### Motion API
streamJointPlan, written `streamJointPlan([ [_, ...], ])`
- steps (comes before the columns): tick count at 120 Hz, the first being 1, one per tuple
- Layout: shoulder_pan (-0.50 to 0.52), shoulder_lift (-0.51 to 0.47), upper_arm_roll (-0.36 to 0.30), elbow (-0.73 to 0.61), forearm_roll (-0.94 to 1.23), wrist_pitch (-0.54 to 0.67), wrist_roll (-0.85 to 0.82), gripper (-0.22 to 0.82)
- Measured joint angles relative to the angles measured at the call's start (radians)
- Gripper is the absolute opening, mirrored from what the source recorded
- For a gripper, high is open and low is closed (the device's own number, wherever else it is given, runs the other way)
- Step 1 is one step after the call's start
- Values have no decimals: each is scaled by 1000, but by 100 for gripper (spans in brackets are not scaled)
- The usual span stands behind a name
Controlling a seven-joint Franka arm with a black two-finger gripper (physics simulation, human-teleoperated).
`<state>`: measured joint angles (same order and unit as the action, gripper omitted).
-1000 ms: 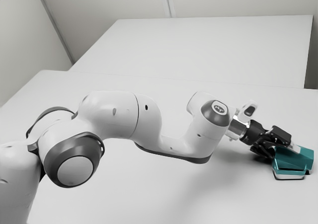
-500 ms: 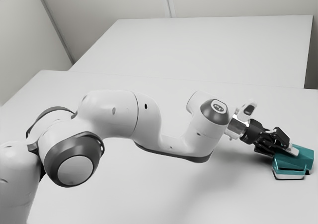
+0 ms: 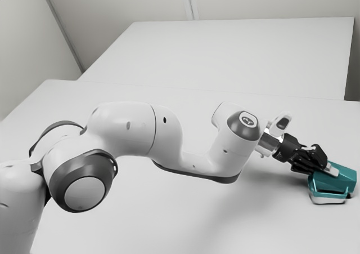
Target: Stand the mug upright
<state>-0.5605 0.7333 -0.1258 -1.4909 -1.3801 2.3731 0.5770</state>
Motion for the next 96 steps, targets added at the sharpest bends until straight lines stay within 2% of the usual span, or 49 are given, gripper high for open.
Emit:
streamJointPlan([
  [16, -3, -31, 0, -5, -2, 4, 5, -15],
  [32, -3, -109, 7, -34, 4, 10, 9, -16],
  [40, 3, -166, 10, -72, 12, 16, 10, -16],
  [58, 38, -366, 25, -262, 105, 49, 9, -17],
  [72, 81, -484, 40, -386, 284, 80, -6, -17],
  [96, 156, -650, 52, -548, 771, 97, -106, -18],
])
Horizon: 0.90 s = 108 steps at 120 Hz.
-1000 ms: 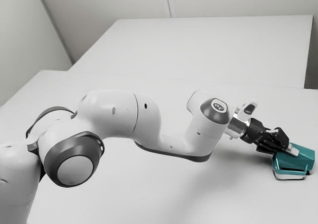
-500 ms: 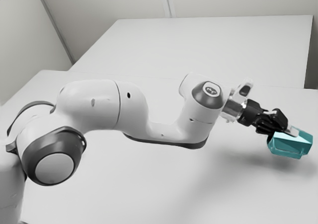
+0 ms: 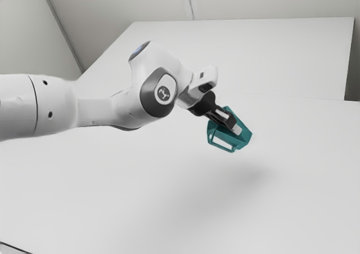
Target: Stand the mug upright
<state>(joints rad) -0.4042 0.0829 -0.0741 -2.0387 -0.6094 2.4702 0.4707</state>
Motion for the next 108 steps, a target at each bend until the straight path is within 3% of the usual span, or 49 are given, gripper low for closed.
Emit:
streamJointPlan([
  [23, 4, -140, 51, -118, 334, -48, -124, -18],
  [50, 26, -160, 143, -136, 540, -149, -238, -18],
  [88, 224, -150, 107, -127, 649, -301, -336, -18],
  [108, 232, -204, 101, -202, 698, -336, -370, -18],
])
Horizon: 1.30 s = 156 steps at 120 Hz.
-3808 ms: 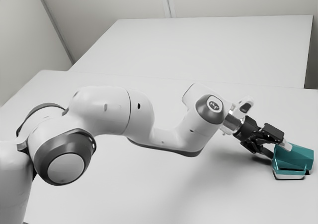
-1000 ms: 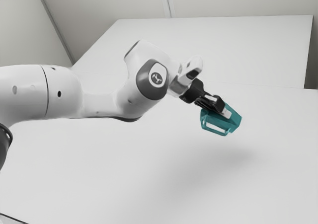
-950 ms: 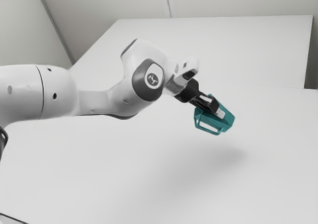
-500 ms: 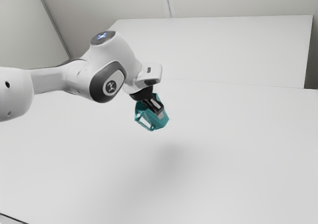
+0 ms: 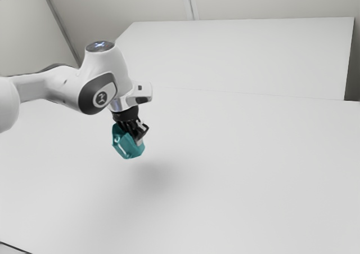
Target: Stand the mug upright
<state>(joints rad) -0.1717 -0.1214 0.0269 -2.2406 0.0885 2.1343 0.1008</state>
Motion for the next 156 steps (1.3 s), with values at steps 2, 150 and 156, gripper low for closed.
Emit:
streamJointPlan([
  [2, -2, -5, 1, -9, 4, 1, -3, -18],
  [150, 20, 129, 7, -98, 22, 211, -88, 6],
  [156, 21, 128, 7, -98, 21, 212, -87, 10],
])
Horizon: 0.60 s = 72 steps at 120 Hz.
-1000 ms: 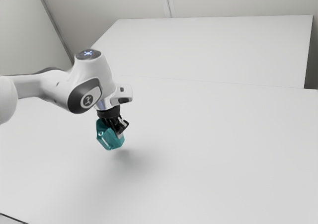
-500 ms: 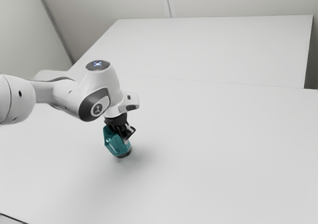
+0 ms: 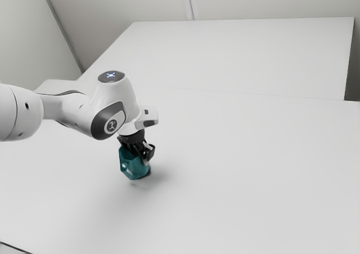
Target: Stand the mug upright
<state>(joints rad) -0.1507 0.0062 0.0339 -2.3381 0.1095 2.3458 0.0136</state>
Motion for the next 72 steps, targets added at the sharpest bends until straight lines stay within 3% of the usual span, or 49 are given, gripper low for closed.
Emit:
streamJointPlan([
  [32, 3, -15, 0, 5, -1, -5, 6, 26],
  [72, -4, -70, 0, 9, 2, -19, 10, 32],
])
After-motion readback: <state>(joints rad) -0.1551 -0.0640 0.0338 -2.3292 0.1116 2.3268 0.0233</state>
